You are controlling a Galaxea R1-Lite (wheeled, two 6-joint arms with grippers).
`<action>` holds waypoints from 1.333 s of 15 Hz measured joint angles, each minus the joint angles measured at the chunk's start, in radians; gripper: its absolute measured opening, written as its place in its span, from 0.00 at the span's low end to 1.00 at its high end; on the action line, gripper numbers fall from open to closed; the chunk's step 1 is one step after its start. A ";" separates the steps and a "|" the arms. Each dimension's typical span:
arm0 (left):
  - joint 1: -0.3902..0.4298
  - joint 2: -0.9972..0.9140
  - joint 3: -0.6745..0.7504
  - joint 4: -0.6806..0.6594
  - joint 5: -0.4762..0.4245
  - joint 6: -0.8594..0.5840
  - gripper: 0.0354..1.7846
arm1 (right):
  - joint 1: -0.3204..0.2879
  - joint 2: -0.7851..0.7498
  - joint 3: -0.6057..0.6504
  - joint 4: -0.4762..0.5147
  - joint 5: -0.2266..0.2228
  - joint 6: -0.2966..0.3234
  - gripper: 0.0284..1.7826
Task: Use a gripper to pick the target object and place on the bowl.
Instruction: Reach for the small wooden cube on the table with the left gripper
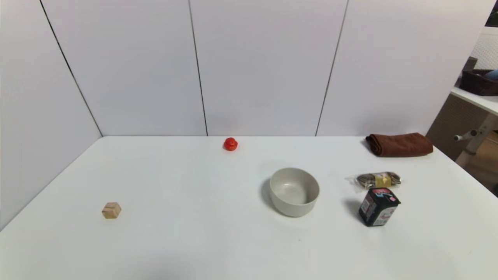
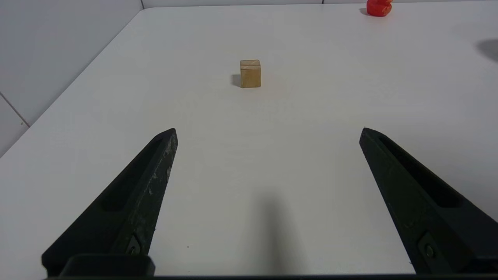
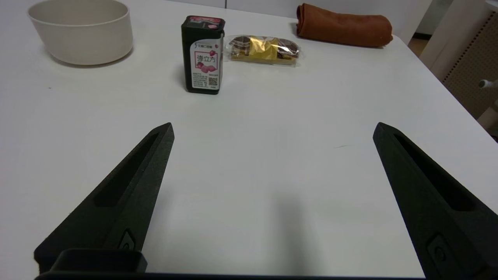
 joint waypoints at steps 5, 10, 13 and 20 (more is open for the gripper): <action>0.000 0.000 0.000 0.000 0.000 0.000 0.94 | 0.000 0.000 0.001 0.000 0.000 0.000 0.99; 0.000 0.000 0.000 0.000 0.000 0.000 0.94 | 0.000 0.000 0.001 0.001 0.000 0.000 0.99; 0.000 0.000 0.000 0.000 0.000 0.000 0.94 | 0.000 0.000 0.001 0.000 0.000 0.000 0.99; 0.000 0.018 0.000 0.001 0.000 0.002 0.94 | 0.000 0.000 0.001 0.000 0.000 0.000 0.99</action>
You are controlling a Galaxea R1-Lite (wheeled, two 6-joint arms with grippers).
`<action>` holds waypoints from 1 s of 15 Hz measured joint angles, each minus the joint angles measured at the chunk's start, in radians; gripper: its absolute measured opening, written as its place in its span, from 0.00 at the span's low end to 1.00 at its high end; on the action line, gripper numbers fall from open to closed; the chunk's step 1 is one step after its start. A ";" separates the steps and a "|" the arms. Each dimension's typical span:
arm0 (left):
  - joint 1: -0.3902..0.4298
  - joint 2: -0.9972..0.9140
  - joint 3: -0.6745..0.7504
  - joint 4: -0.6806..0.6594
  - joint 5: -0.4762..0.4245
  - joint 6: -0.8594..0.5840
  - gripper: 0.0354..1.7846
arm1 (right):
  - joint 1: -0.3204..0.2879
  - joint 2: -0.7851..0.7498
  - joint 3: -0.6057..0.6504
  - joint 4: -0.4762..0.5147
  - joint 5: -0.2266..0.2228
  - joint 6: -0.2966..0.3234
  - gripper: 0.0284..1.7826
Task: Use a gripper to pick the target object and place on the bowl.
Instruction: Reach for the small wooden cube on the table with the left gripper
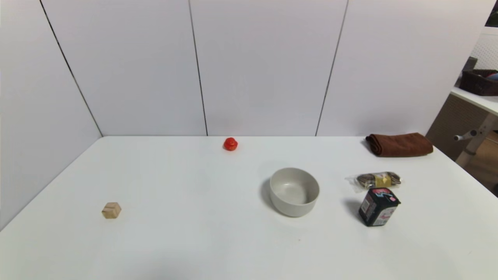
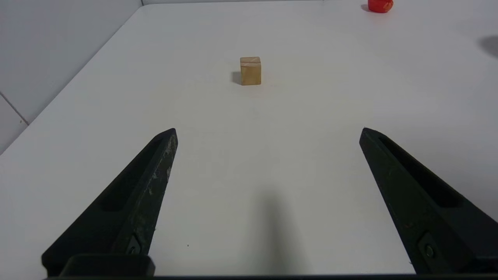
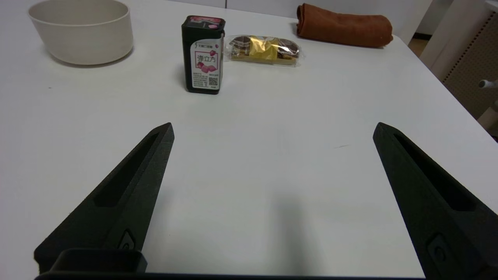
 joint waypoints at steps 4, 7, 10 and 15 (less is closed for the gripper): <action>0.000 0.141 -0.110 0.050 -0.001 0.003 0.94 | 0.000 0.000 0.000 0.000 0.000 0.000 0.99; -0.005 0.326 -0.251 0.144 -0.002 0.002 0.94 | 0.000 0.000 0.000 0.000 0.000 0.000 0.99; -0.031 0.553 -0.422 0.241 -0.001 -0.003 0.94 | 0.000 0.000 0.000 0.000 0.000 0.000 0.99; -0.044 0.978 -0.827 0.452 0.000 -0.014 0.94 | 0.000 0.000 0.000 0.000 0.000 0.000 0.99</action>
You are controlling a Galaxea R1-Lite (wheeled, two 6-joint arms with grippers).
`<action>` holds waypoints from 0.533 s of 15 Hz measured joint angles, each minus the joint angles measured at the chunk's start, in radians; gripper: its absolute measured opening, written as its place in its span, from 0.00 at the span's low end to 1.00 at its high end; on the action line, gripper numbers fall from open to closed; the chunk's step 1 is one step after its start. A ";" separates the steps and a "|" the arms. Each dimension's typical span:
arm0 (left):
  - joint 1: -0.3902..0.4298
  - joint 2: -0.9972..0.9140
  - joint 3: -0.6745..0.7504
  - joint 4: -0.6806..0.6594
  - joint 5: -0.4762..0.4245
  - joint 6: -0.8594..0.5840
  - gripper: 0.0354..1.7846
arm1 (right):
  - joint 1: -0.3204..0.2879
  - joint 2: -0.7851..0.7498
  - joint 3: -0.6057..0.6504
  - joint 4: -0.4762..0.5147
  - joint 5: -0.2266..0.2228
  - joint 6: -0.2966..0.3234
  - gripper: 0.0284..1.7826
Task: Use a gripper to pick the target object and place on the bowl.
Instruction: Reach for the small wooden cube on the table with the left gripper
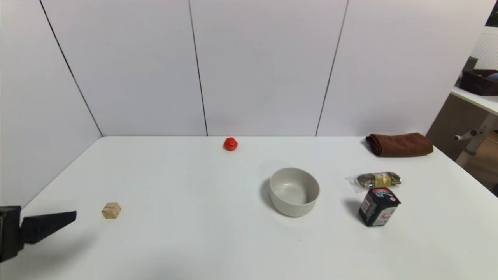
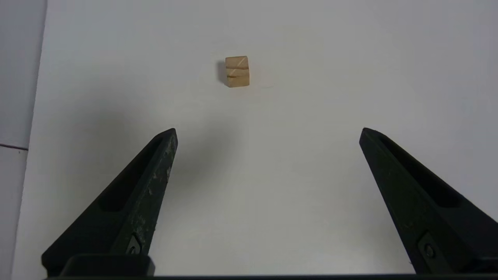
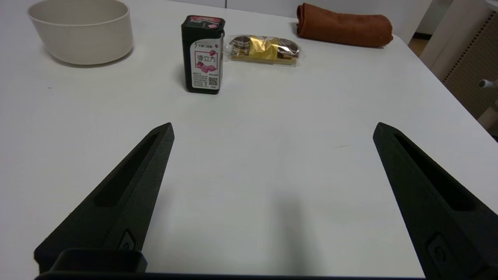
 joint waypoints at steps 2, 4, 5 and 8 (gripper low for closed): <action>-0.001 0.182 -0.164 0.097 0.000 -0.001 0.94 | 0.000 0.000 0.000 0.000 0.000 0.000 0.99; -0.002 0.342 -0.310 0.187 0.000 -0.002 0.94 | 0.000 0.000 0.000 0.000 0.000 0.000 0.99; -0.003 0.417 -0.370 0.239 -0.001 -0.003 0.94 | 0.000 0.000 0.000 0.000 0.000 0.000 0.99; 0.000 0.581 -0.456 0.321 0.000 -0.008 0.94 | 0.000 0.000 0.000 0.000 0.000 0.000 0.99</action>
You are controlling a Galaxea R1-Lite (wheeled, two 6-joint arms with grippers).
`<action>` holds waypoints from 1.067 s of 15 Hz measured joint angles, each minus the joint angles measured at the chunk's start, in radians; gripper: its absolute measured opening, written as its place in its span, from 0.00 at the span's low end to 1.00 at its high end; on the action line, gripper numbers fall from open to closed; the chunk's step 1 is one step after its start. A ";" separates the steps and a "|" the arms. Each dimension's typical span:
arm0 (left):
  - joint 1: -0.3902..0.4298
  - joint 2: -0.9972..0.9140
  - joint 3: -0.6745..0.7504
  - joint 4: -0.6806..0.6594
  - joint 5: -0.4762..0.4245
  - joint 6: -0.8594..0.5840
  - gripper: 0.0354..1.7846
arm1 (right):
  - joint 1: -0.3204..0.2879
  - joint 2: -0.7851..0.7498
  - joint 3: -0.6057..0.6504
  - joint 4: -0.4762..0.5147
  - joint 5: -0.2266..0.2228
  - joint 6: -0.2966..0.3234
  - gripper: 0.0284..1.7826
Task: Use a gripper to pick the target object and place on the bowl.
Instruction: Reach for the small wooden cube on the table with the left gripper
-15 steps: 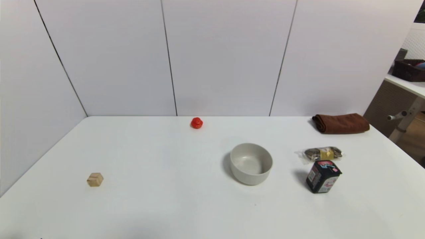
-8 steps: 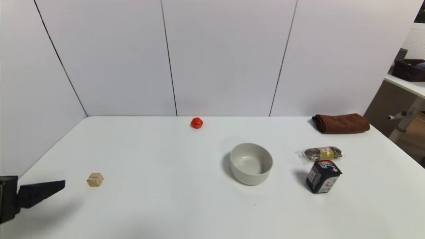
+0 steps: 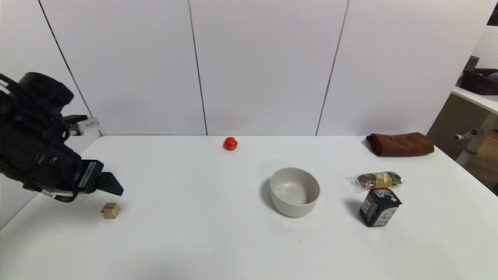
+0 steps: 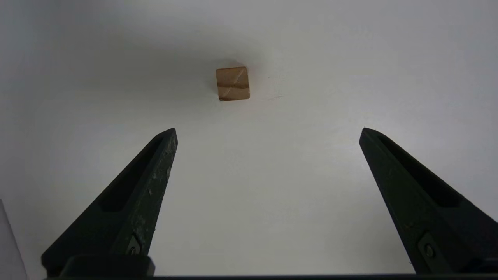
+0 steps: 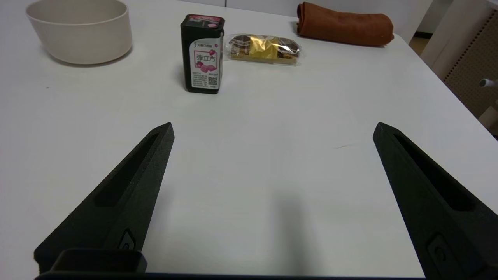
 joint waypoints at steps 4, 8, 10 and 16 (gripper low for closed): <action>0.010 0.136 -0.019 0.002 0.006 -0.014 0.94 | 0.000 0.000 0.000 0.000 0.000 0.000 0.99; 0.011 0.223 -0.022 -0.001 0.007 -0.015 0.94 | 0.000 0.000 0.000 -0.001 0.000 0.000 0.99; 0.012 0.248 -0.022 0.001 0.007 -0.015 0.94 | 0.000 0.000 0.000 -0.001 0.000 0.000 0.99; 0.026 0.283 -0.022 -0.004 0.006 -0.015 0.94 | 0.000 0.000 0.000 0.000 0.000 0.000 0.99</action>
